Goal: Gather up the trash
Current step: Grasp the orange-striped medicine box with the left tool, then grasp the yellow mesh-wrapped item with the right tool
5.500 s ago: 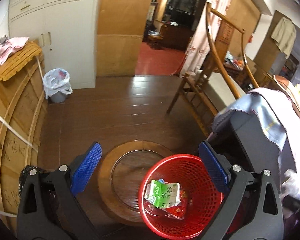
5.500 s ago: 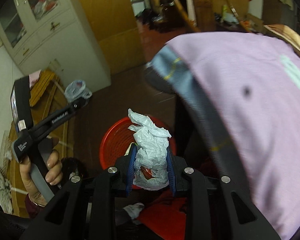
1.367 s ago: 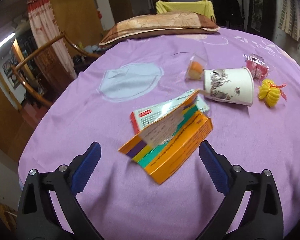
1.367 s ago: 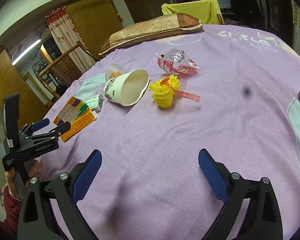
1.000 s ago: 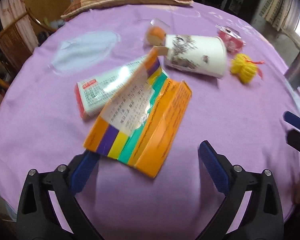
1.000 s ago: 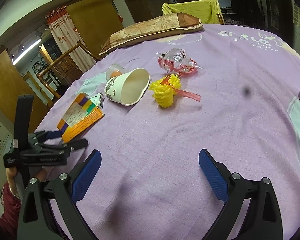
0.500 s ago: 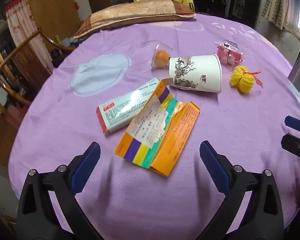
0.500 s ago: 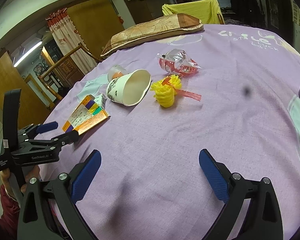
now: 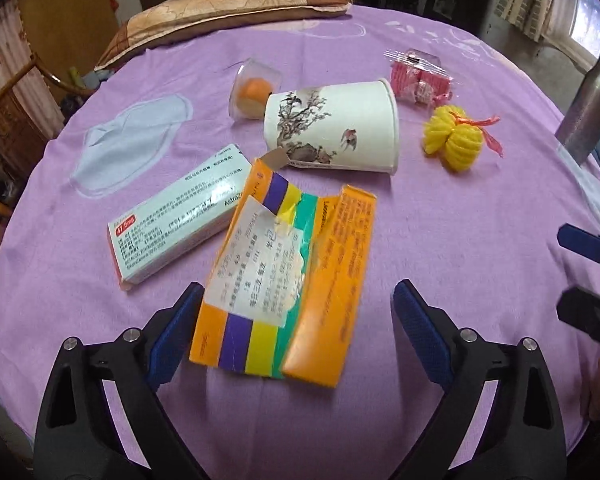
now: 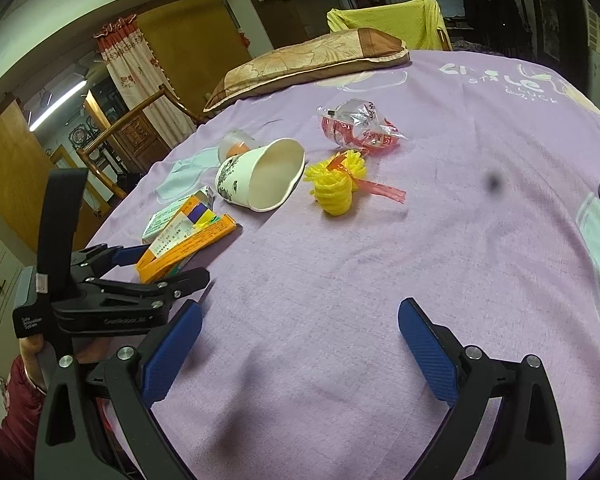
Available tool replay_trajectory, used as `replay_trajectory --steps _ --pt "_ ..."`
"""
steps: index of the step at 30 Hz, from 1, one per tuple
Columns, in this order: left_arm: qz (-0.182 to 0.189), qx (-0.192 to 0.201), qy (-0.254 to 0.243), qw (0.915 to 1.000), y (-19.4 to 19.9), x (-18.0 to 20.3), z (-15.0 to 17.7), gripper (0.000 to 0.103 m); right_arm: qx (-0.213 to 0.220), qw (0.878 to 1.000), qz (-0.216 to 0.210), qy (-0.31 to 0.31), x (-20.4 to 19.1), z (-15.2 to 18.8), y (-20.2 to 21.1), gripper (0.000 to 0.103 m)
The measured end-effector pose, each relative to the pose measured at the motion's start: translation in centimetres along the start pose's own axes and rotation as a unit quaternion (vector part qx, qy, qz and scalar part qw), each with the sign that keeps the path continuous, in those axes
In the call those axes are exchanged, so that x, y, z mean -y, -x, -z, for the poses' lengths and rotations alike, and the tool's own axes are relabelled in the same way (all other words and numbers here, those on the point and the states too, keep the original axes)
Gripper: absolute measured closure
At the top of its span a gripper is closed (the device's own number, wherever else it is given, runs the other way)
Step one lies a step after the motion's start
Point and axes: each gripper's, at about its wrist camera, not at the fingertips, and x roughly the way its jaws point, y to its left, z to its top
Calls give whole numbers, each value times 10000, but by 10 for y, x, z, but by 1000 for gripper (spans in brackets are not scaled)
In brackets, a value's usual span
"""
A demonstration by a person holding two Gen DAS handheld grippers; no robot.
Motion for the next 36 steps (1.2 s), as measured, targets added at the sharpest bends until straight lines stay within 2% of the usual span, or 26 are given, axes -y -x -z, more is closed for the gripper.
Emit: replay_trajectory --steps 3,6,9,11,16,21,29,32,36 --pt "159 -92 256 9995 -7 -5 -6 12 -1 10000 -14 -88 4 0 1 6" --pt "85 -39 284 9996 -8 -4 -8 12 -10 9999 -44 -150 6 -1 1 6" --pt "-34 131 106 9999 -3 3 -6 33 -1 9999 -51 -145 6 -1 1 6" --pt "97 192 147 9997 4 3 -5 46 24 9998 -63 -192 8 -1 2 6" --pt "115 660 527 9964 37 -11 5 46 -56 9986 -219 -469 17 -2 0 6" --pt "91 939 826 9921 65 -25 19 46 -46 9980 -269 -567 21 -2 0 6" --pt "39 1102 1100 9878 83 -40 53 46 54 9990 -204 -405 15 -11 -1 6" --pt "24 1152 1197 9861 86 -52 60 46 -11 9993 -218 -315 5 -25 -5 7" --pt "-4 1241 1324 9834 89 -66 66 46 157 9999 -46 37 -16 -51 -9 7"
